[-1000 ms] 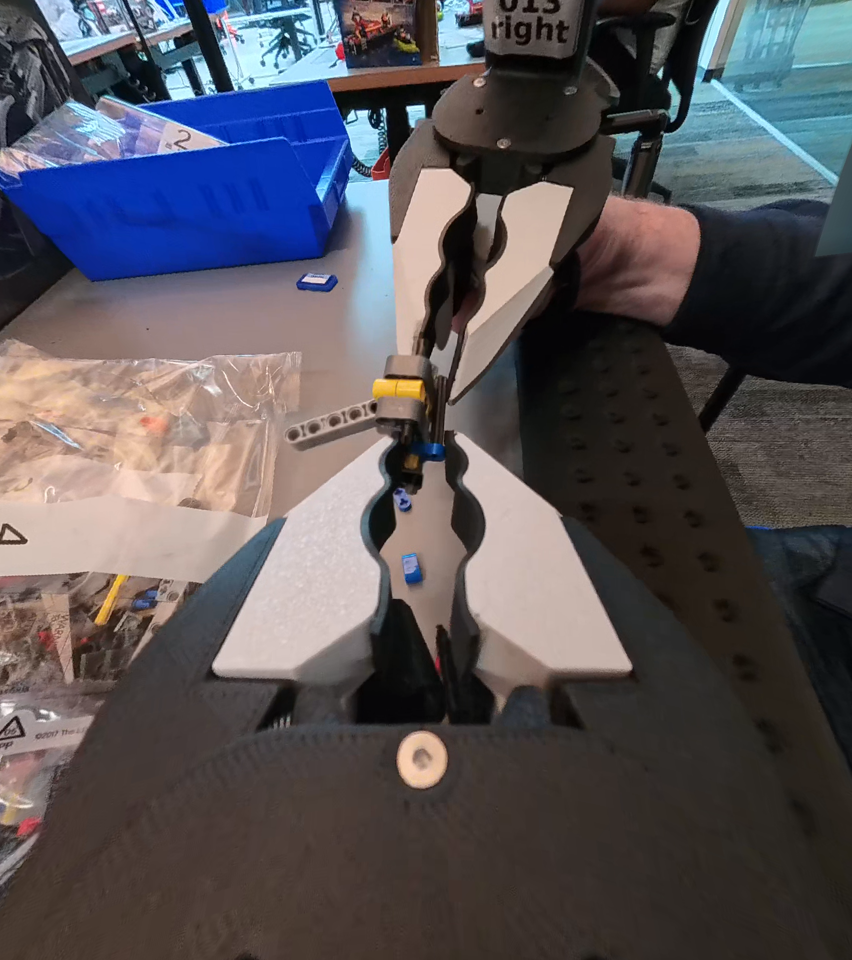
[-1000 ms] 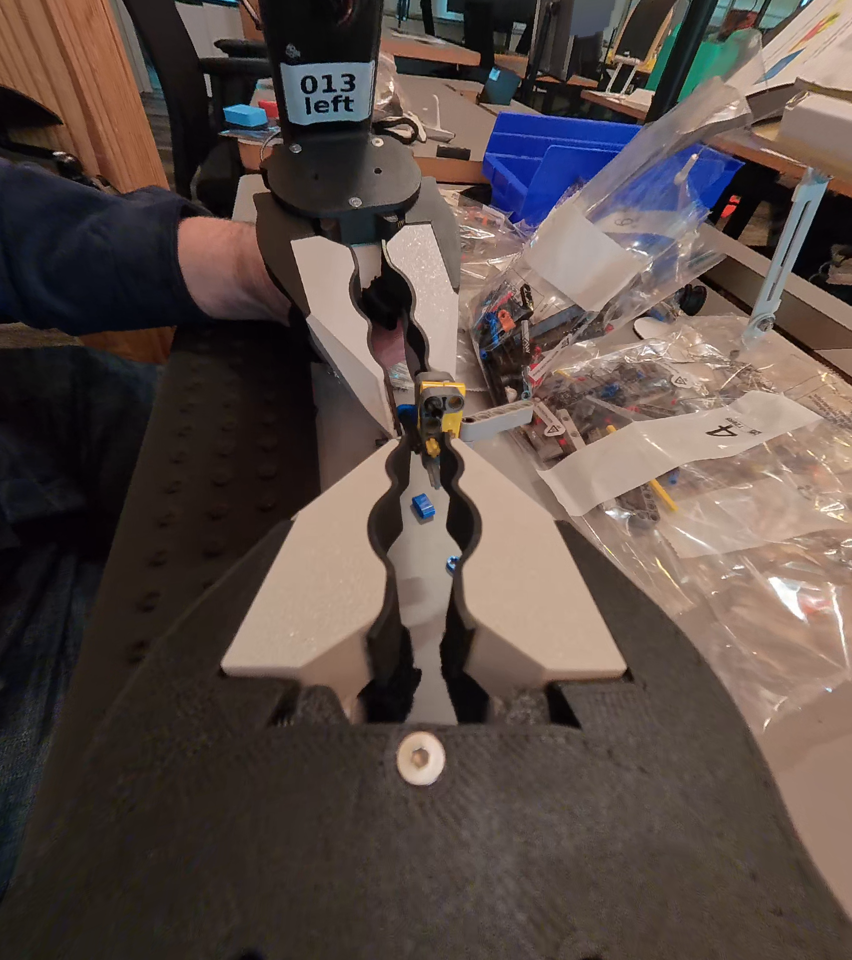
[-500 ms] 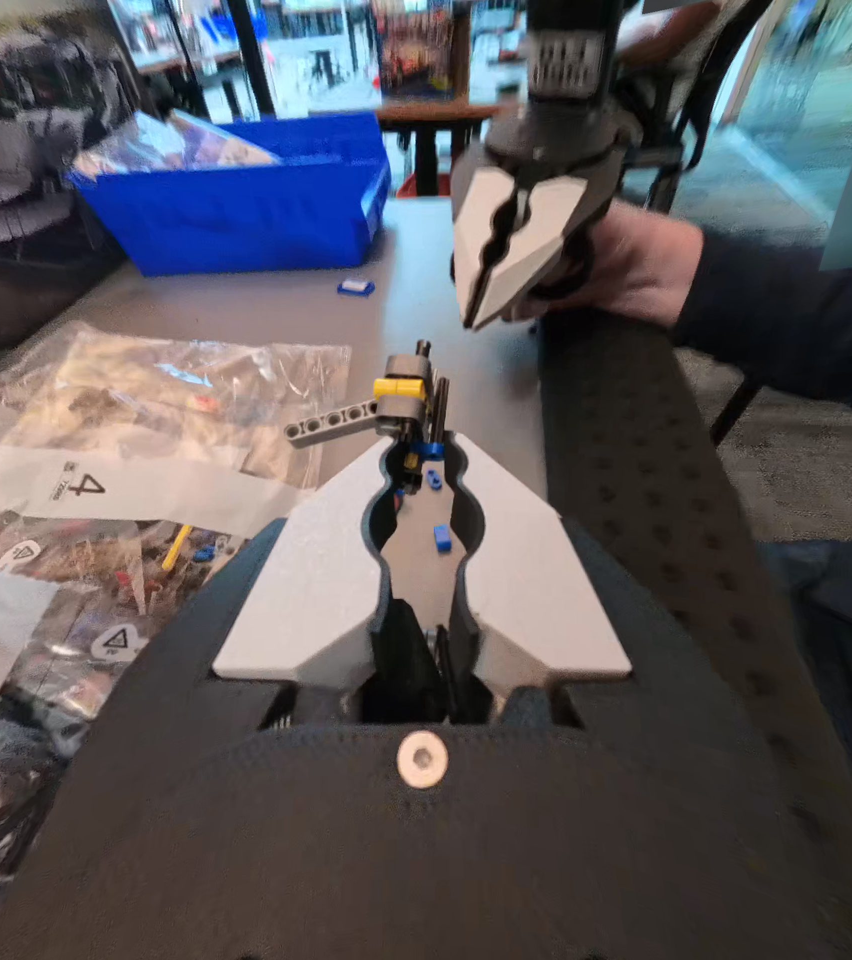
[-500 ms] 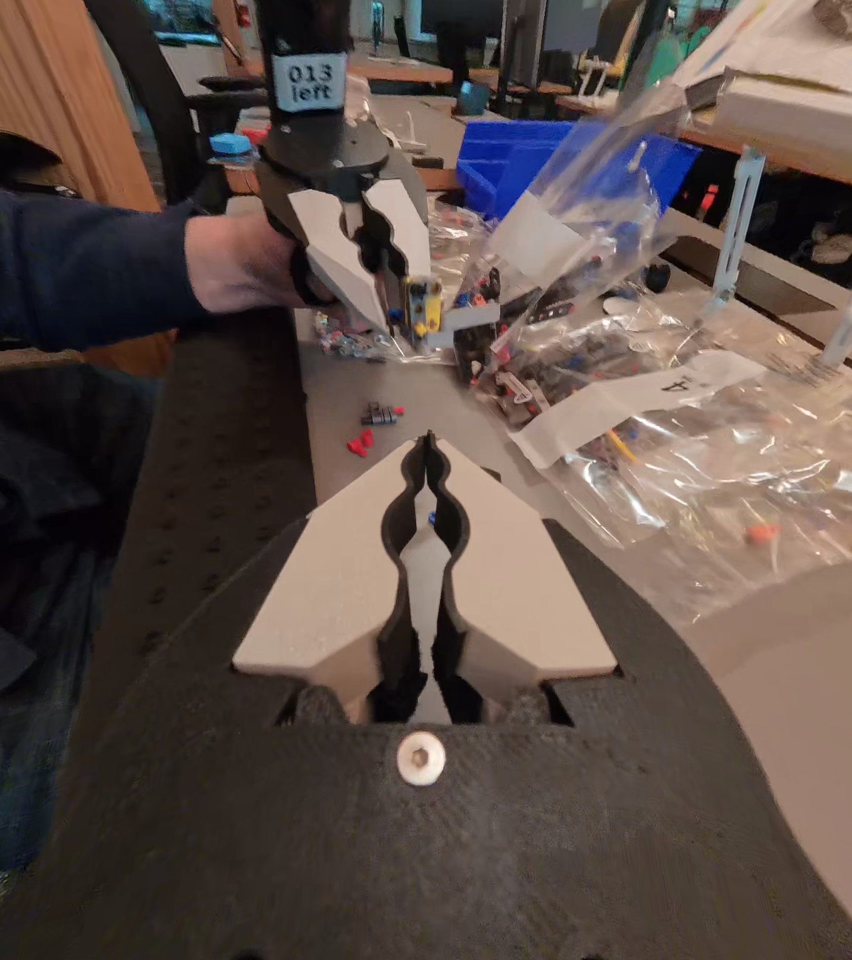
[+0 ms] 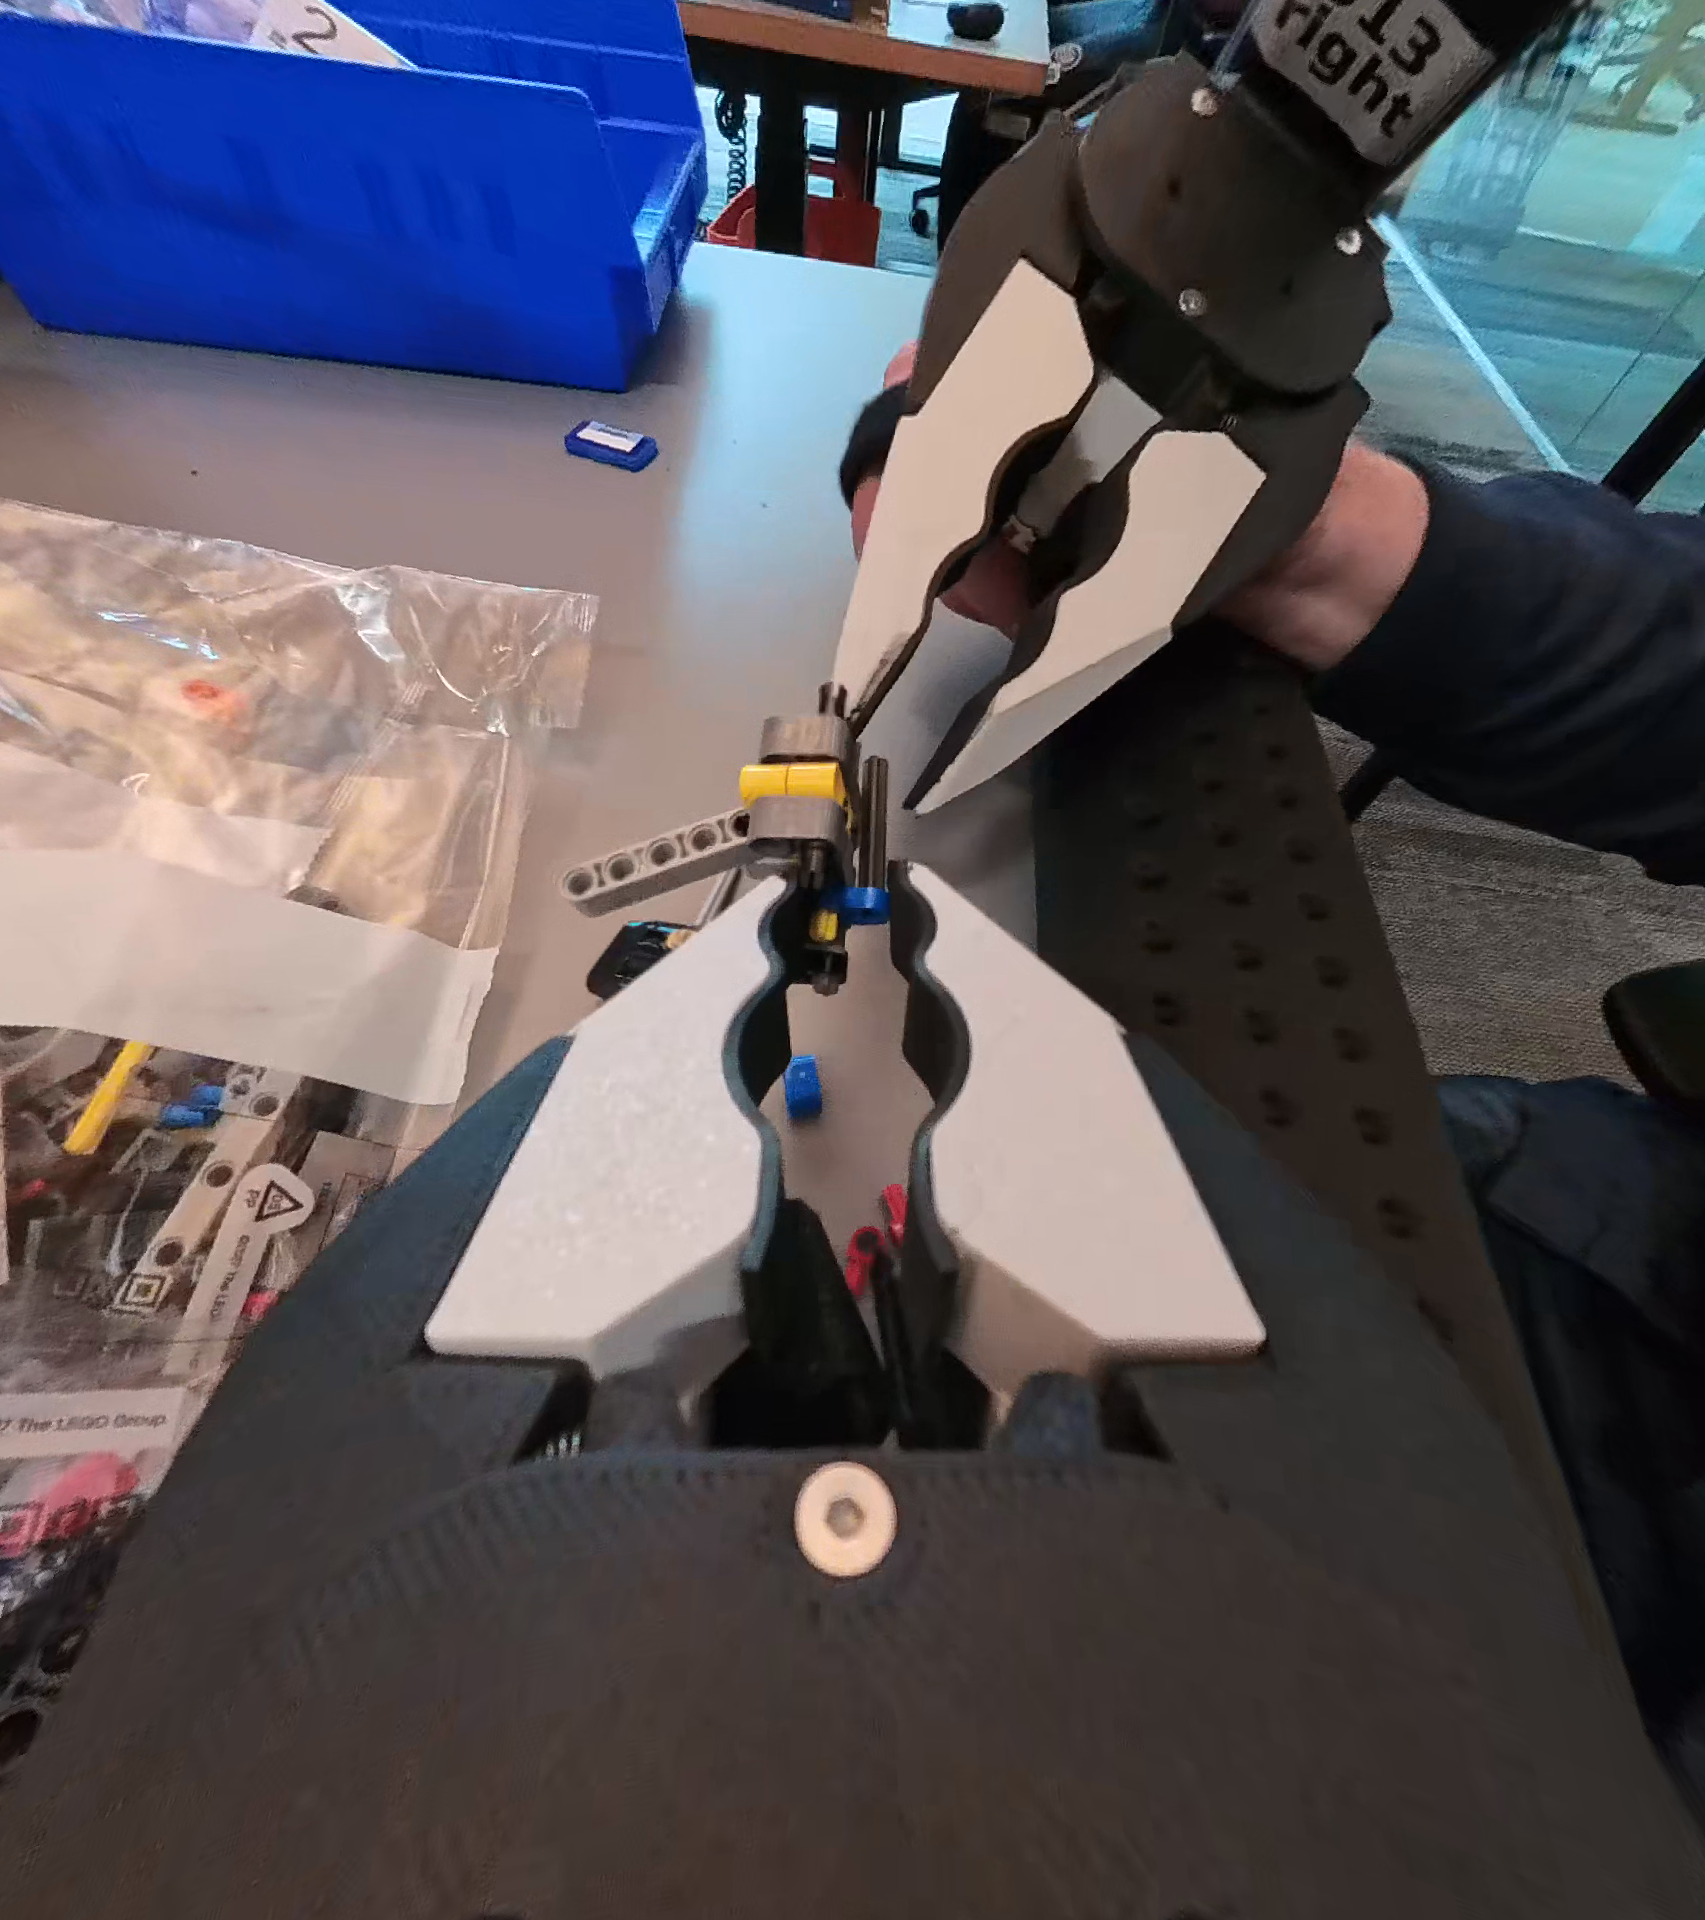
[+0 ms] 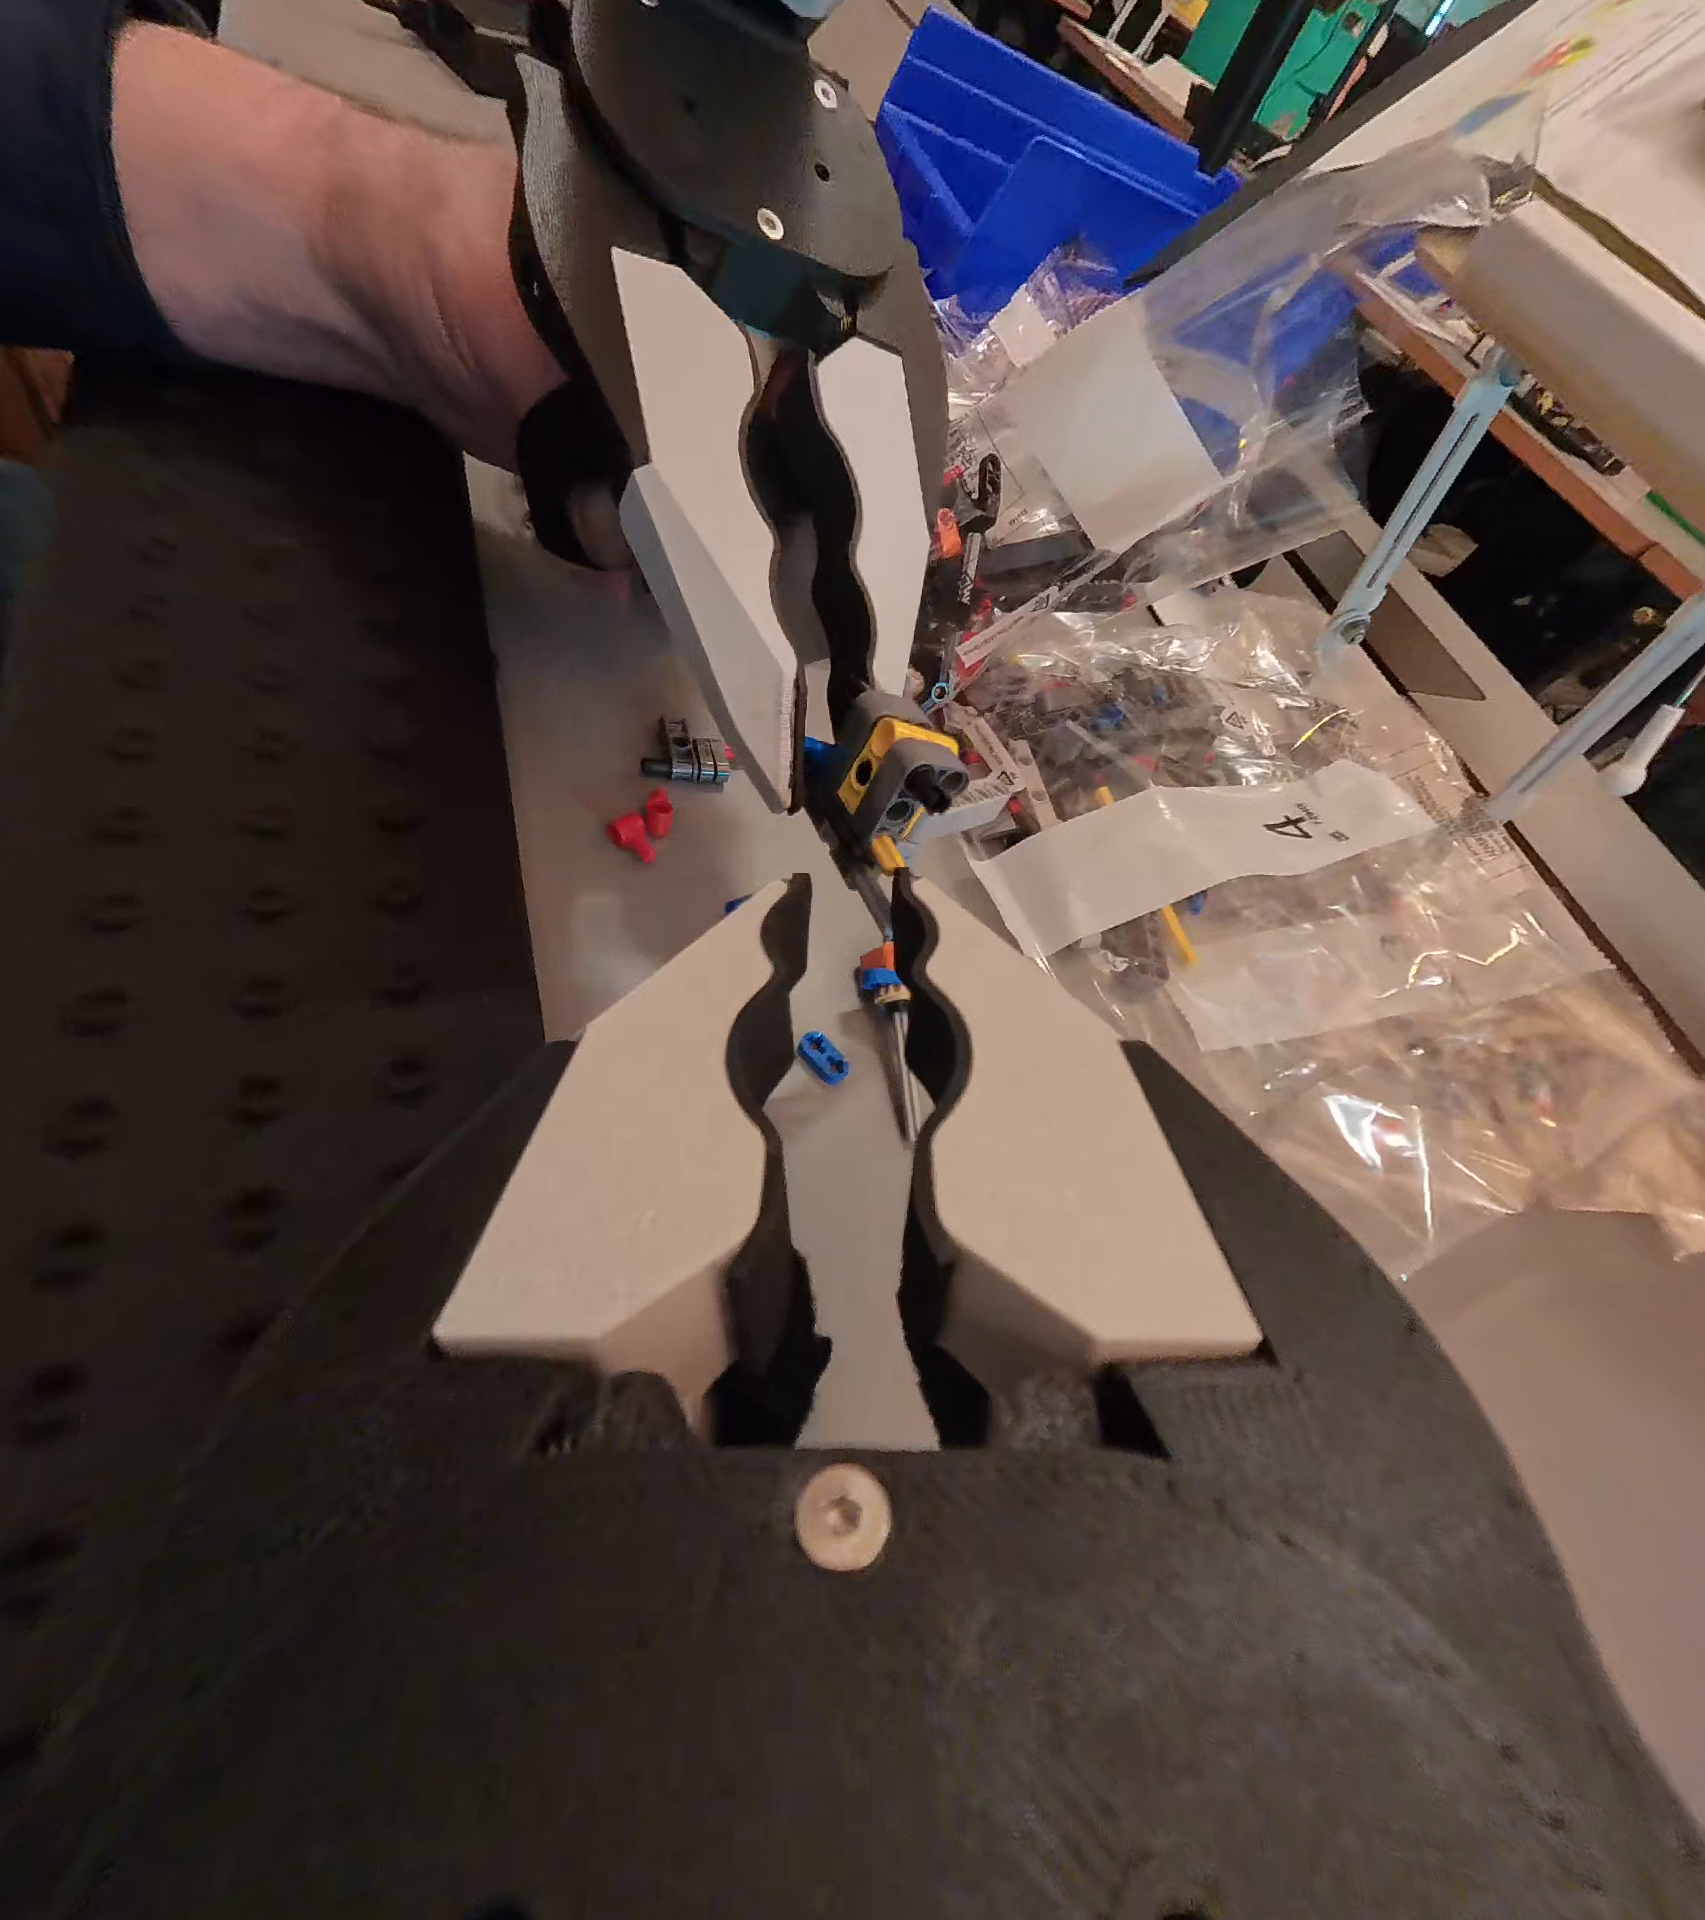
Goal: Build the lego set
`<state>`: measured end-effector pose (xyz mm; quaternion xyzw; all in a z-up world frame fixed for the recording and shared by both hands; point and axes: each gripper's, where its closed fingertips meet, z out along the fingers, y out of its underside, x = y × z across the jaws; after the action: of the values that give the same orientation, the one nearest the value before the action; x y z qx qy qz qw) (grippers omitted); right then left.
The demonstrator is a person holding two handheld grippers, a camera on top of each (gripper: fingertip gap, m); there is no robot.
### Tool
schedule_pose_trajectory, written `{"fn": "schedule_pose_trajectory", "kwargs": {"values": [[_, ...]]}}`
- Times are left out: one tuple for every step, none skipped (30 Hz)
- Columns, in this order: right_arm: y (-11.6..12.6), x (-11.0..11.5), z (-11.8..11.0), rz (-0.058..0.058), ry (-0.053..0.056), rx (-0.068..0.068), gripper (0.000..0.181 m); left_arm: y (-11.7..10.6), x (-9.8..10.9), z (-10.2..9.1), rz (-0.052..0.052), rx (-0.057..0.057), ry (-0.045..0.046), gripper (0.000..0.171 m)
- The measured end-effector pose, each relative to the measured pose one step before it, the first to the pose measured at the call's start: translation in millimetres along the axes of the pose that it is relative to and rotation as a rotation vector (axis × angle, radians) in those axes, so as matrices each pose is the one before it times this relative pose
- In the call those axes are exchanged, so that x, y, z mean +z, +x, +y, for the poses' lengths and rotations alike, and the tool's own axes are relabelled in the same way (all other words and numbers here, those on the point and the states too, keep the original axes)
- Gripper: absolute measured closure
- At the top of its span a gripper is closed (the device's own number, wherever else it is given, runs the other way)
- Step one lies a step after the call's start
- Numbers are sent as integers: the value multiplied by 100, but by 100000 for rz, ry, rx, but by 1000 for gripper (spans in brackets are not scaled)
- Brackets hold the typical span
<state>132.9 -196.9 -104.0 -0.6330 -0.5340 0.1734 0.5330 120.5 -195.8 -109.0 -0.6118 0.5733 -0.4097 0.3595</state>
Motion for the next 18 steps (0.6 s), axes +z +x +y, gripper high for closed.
{"fn": "schedule_pose_trajectory", "kwargs": {"values": [[109, 25, 102, 26, -424, 1257, 168, -5, -7, -30, -228, 506, 52, 156], [232, -148, -81, 974, 295, 420, 170, 40, 26, 15, 77, 287, -103, 156], [256, -324, -399, 1063, 2698, 409, 172, -100, 6, 53, -892, 484, -375, 156], [335, -365, -388, 677, 3065, 2211, 172, -116, -39, -11, -1257, 1470, -149, 156], [247, -313, -341, -567, 3012, 3295, 170, -31, -40, -25, -850, 1775, -21, 156], [125, -172, -297, -1285, 2638, 3254, 169, -47, -12, -46, -1173, 1915, 26, 156], [40, 29, -172, -1489, 1714, 2964, 165, 82, 26, -29, -587, 2236, -232, 156], [-23, 175, 7, -1390, 259, 2290, 161, 318, 94, -22, 674, 2540, -241, 156], [-100, 261, 148, -1309, -886, 1531, 161, 230, 137, -6, -23, 2234, -364, 156], [-216, 246, 53, -1471, -453, 559, 163, 75, 176, 140, -648, 1631, -1317, 156], [-357, 194, -92, -2150, 324, 266, 167, 76, 191, 221, -390, 1487, -1578, 156], [-297, 115, -39, -1620, -158, -92, 178, 77, 123, 168, -94, 936, -1169, 156], [36, 20, 51, 337, -437, -311, 180, -52, 18, 72, -741, 726, -465, 156], [37, -51, 52, -314, -20, 838, 181, -73, -21, 103, -401, 163, -442, 156], [2, -50, 128, -565, -662, 1019, 181, 41, -47, -88, 505, -329, 711, 156], [-60, -82, -91, -226, 551, -416, 181, 98, -26, -103, 581, 4, 667, 156], [8, -95, -293, 424, 1996, -30, 181, 49, -38, -183, 109, 287, 1019, 156], [32, -28, -45, -55, 511, 1217, 181, -67, -37, -33, -426, 78, 175, 156]]}}
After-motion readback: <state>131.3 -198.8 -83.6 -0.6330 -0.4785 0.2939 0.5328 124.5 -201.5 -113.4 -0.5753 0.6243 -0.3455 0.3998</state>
